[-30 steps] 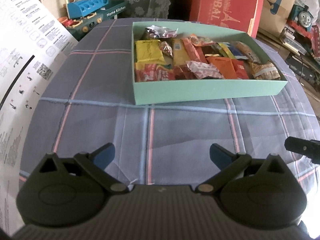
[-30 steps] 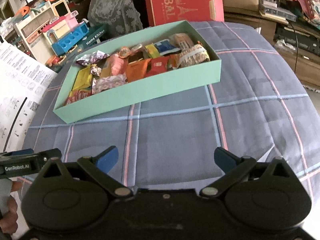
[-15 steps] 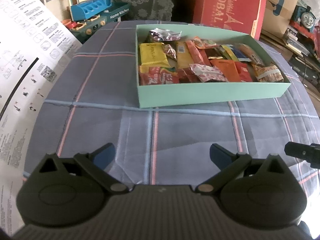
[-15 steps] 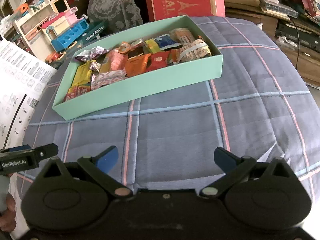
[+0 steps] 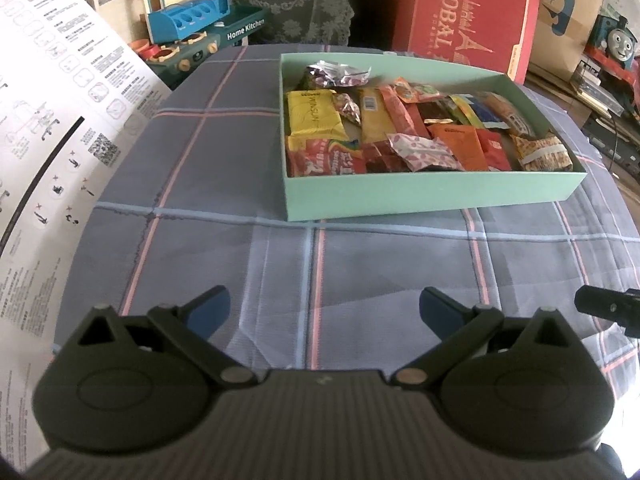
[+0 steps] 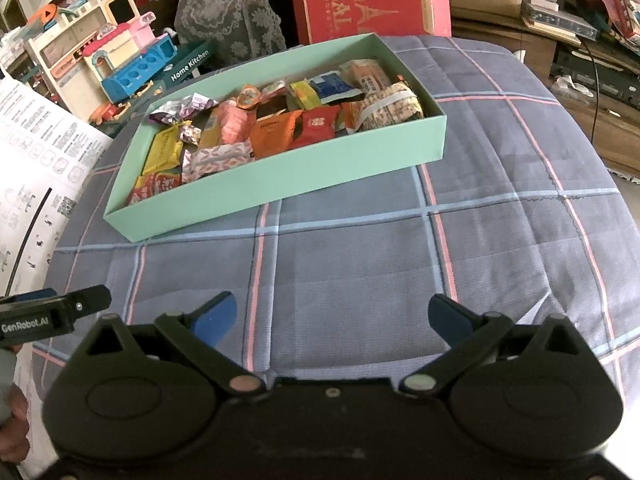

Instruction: Organize snacks

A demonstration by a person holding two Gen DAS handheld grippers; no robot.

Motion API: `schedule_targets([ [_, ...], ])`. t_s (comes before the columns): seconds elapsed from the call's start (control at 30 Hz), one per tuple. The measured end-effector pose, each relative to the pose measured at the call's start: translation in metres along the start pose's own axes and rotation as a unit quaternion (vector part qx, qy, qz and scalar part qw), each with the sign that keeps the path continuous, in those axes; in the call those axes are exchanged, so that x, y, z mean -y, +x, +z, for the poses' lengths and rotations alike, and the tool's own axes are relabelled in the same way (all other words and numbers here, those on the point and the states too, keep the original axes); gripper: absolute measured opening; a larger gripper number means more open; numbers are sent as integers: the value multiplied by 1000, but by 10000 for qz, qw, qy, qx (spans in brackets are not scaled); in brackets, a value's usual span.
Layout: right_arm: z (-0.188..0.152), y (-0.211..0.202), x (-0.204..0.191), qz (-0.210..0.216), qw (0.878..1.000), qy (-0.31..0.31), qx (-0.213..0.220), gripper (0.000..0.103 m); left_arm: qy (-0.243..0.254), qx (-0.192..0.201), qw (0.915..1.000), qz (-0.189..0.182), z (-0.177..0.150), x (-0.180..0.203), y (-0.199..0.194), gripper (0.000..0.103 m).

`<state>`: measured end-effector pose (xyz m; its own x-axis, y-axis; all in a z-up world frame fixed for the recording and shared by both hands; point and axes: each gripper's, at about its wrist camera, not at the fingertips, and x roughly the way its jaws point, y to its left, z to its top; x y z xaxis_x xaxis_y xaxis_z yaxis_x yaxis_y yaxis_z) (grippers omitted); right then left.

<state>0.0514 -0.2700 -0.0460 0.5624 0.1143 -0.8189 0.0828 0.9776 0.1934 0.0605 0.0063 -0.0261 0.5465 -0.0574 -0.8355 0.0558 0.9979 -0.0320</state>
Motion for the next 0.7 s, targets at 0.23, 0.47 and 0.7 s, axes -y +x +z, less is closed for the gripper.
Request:
schedule_targets([
  [0.23,3,0,-1,-7,10000,-38,17,103,-6,-4,10000,23,1,-1,0,103],
  [0.47,3,2,-1,-7,10000,-58,-22,103,9,-21,10000,40,0,-1,1,103],
  [0.7,4,3,-1,-12,10000,-66,-14,103,-18,-17,10000,42,-1,-2,2,103],
])
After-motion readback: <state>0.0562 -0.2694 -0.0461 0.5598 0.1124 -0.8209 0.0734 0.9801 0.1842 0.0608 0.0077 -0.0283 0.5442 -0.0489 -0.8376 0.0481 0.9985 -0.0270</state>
